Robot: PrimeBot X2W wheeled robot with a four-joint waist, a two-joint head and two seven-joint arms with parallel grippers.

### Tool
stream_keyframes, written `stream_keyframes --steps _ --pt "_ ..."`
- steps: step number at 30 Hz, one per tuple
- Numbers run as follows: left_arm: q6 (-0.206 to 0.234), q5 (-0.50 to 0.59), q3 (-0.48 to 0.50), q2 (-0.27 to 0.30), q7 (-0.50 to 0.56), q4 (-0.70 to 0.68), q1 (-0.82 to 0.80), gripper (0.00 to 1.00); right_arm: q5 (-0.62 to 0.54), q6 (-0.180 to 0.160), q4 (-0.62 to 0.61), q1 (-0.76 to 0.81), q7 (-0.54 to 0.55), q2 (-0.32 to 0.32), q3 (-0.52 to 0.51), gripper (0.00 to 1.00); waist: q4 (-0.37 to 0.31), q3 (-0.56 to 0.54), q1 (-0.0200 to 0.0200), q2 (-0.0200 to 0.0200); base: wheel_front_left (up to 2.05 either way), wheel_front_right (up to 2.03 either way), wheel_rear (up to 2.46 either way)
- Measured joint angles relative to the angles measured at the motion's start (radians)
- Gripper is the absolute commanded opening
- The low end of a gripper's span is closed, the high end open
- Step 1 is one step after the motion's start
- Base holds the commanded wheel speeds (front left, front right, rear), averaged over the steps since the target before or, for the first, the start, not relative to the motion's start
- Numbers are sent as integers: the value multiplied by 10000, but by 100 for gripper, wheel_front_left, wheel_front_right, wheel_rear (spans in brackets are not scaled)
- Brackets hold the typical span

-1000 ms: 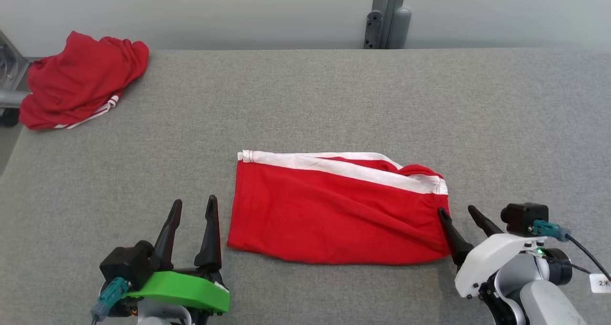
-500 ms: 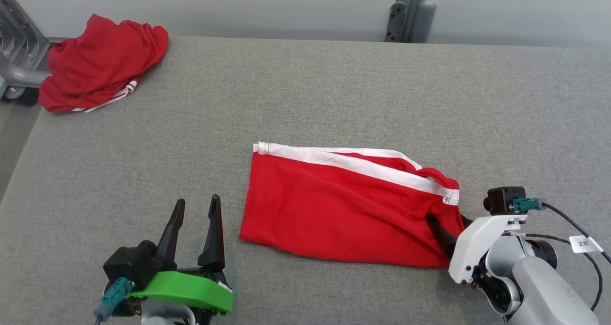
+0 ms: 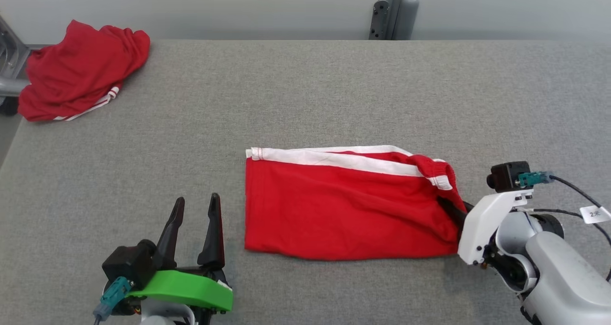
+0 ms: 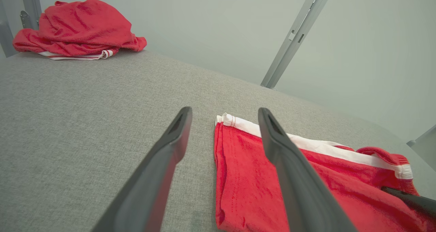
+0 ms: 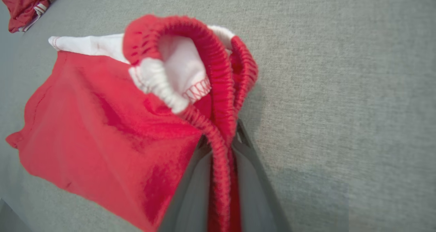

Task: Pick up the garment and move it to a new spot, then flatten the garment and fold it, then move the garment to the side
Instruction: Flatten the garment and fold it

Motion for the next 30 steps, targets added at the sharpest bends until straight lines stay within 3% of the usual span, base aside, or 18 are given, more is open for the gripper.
stream_keyframes --steps 7,13,20,30 --pt "-12 31 -12 -48 -2 -10 -9 100 313 0 -602 -3 479 -1154 -336 0 -465 36 0 0 0 0 0" --pt "-56 82 -56 -81 -4 17 -28 100 546 -2 -1154 54 922 -1501 -683 0 -784 116 0 0 0 0 0" --pt "-127 96 -142 -121 -13 115 -89 100 1292 -4 -2094 223 1402 -976 -504 0 -811 130 0 0 0 0 0" --pt "-194 94 -295 -130 17 234 -105 100 2180 -10 -2886 277 1668 159 253 0 -226 -117 0 0 0 0 0"
